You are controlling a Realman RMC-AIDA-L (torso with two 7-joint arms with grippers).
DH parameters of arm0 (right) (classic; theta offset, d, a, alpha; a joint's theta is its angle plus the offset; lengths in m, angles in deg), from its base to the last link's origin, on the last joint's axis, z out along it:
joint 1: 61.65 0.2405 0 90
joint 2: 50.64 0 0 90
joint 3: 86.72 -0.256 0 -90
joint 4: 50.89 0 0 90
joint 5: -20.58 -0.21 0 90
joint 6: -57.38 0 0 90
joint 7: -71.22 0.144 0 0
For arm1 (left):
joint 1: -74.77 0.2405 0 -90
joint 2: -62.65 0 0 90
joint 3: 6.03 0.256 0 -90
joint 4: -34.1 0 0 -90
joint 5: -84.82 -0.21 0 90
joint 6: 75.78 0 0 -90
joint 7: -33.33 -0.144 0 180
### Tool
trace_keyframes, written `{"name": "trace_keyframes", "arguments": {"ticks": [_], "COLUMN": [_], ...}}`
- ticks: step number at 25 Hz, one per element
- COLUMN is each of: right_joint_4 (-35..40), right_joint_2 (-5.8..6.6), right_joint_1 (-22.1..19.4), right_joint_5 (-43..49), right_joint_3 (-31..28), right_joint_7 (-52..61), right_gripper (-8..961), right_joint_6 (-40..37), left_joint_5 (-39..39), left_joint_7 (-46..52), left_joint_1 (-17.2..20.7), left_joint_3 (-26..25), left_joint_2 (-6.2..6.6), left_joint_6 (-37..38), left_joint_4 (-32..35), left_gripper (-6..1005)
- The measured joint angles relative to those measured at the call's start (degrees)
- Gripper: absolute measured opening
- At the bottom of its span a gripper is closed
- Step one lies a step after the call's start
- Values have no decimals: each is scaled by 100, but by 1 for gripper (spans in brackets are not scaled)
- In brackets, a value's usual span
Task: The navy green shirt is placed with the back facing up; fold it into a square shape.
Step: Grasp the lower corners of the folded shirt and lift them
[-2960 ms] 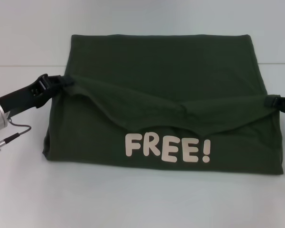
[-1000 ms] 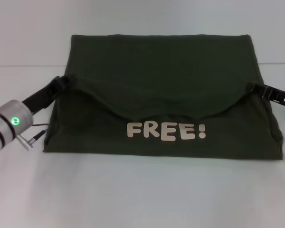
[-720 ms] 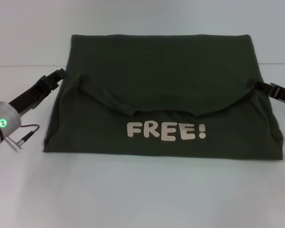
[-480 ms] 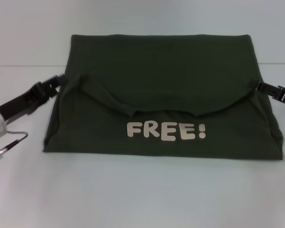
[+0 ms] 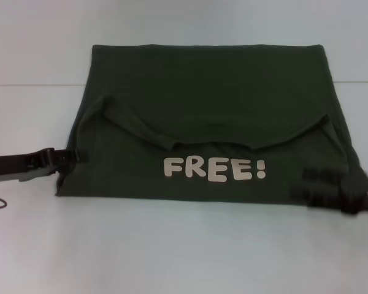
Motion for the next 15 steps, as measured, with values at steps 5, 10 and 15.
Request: {"name": "trace_keyframes", "arguments": {"ticks": [5,10,15], "right_joint_4": [32,32,13], "right_joint_2": [-116,-167,-171], "right_joint_1": [-91,-81,-36], "right_joint_5": [282,330,335], "right_joint_3": [21,43,59], "right_joint_7": [-780,-868,-837], "right_gripper": [929,930,927], "right_joint_6": [-498,-490,-409], "left_joint_5": [-22,-41,-110], "left_joint_7": [-109,-169,-163], "left_joint_1": [-28,-23,-2], "left_joint_3": [23,180,243], "left_joint_2": [14,-2,-39], "left_joint_6": [-230,-395,-508], "left_joint_4": [7,11,-32], "left_gripper": [664,667,668]}}
